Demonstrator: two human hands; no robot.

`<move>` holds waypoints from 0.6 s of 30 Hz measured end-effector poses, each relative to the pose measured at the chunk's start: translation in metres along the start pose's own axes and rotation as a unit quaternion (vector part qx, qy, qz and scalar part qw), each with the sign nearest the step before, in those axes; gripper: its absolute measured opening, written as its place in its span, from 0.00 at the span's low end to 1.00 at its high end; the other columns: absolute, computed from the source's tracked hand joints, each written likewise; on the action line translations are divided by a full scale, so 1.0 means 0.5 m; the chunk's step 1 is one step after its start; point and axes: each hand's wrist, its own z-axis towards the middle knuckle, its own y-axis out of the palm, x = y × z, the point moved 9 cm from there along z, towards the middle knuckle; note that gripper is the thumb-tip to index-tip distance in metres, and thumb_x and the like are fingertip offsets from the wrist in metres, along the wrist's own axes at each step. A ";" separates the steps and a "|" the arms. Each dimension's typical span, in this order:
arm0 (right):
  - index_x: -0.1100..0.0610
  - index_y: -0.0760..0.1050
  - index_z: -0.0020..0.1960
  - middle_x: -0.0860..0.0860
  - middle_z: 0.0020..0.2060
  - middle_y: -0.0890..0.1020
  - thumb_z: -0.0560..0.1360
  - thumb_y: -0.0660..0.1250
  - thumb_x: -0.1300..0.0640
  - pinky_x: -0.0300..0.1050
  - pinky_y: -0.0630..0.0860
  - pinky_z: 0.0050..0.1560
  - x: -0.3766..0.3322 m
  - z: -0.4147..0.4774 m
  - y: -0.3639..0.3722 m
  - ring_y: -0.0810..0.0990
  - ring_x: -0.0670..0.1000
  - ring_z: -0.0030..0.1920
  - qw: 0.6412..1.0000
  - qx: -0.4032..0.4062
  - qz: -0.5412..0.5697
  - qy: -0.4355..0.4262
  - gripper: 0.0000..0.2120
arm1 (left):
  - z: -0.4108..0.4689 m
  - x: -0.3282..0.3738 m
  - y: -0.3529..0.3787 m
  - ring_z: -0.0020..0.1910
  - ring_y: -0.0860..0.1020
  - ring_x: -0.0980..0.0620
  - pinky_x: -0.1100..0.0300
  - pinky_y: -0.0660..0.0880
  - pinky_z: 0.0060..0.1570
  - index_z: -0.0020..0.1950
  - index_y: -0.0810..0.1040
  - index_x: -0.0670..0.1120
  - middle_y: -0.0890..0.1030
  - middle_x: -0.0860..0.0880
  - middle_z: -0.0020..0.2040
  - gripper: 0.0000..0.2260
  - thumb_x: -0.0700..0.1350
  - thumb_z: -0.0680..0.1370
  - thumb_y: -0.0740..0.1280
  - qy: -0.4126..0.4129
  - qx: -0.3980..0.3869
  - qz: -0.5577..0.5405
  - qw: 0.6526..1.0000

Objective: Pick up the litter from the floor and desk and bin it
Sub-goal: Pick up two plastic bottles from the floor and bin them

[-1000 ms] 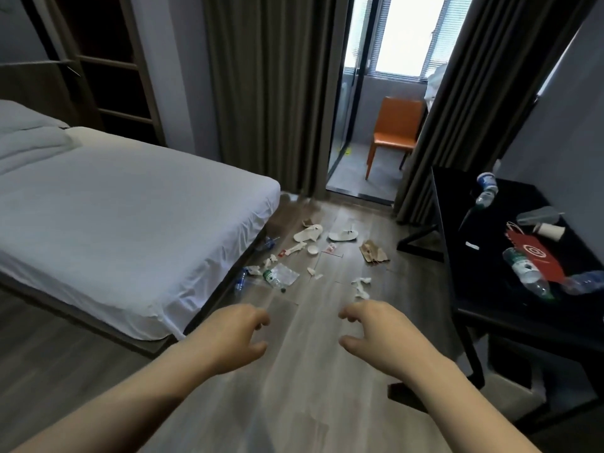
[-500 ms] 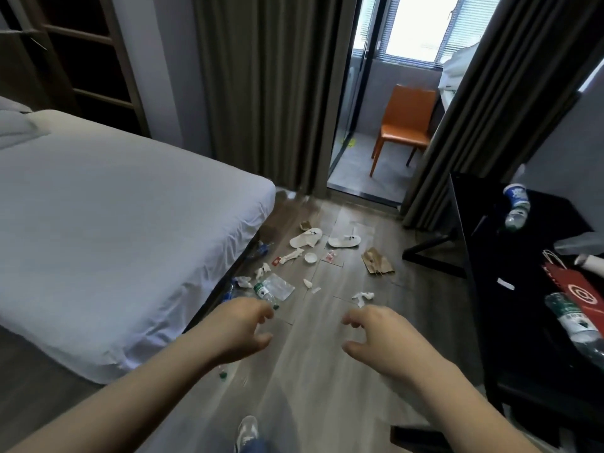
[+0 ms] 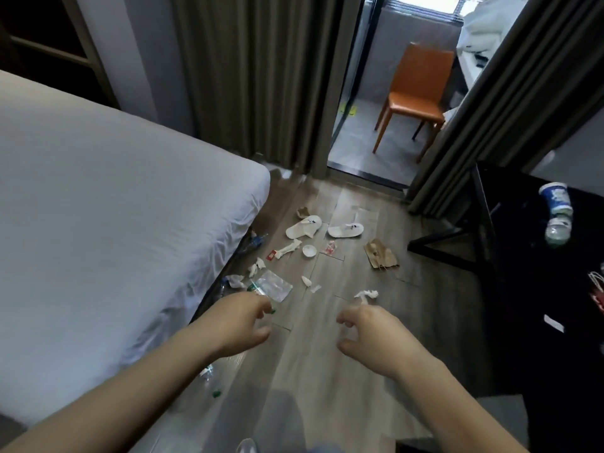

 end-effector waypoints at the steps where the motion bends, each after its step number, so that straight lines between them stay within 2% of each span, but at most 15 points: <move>1: 0.50 0.73 0.66 0.47 0.61 0.78 0.74 0.65 0.49 0.41 0.71 0.57 0.004 0.023 -0.002 0.74 0.49 0.62 1.000 -0.003 0.001 0.001 0.21 | 0.021 -0.008 0.000 0.54 0.77 0.57 0.65 0.71 0.50 0.62 0.76 0.52 0.79 0.54 0.57 0.16 0.51 0.75 0.65 -0.003 -0.006 -0.002 1.000; 7: 0.50 0.73 0.66 0.47 0.60 0.79 0.74 0.66 0.49 0.40 0.71 0.56 0.044 0.177 -0.023 0.75 0.49 0.61 0.999 -0.027 0.003 -0.020 0.21 | 0.149 -0.058 -0.018 0.54 0.77 0.54 0.58 0.74 0.54 0.61 0.76 0.51 0.79 0.53 0.57 0.16 0.51 0.74 0.65 -0.047 -0.011 -0.010 0.999; 11: 0.50 0.72 0.67 0.48 0.59 0.79 0.75 0.66 0.48 0.42 0.72 0.58 0.075 0.296 -0.035 0.75 0.50 0.61 0.997 -0.054 -0.005 -0.057 0.21 | 0.238 -0.089 -0.016 0.53 0.77 0.55 0.60 0.73 0.52 0.62 0.75 0.51 0.78 0.53 0.57 0.16 0.52 0.75 0.65 -0.086 -0.005 -0.021 0.996; 14: 0.50 0.72 0.67 0.48 0.57 0.80 0.76 0.65 0.48 0.43 0.74 0.56 0.100 0.391 -0.037 0.77 0.49 0.59 0.992 -0.087 -0.020 -0.091 0.20 | 0.299 -0.113 0.000 0.55 0.76 0.55 0.62 0.71 0.52 0.63 0.75 0.51 0.78 0.53 0.58 0.16 0.52 0.76 0.65 -0.141 0.000 -0.049 0.989; 18: 0.50 0.72 0.67 0.48 0.59 0.79 0.76 0.65 0.49 0.42 0.73 0.56 0.124 0.507 -0.028 0.77 0.49 0.59 0.982 -0.129 -0.042 -0.133 0.20 | 0.356 -0.148 0.030 0.55 0.77 0.53 0.60 0.73 0.53 0.62 0.76 0.50 0.78 0.52 0.57 0.15 0.51 0.76 0.65 -0.221 0.007 -0.093 0.971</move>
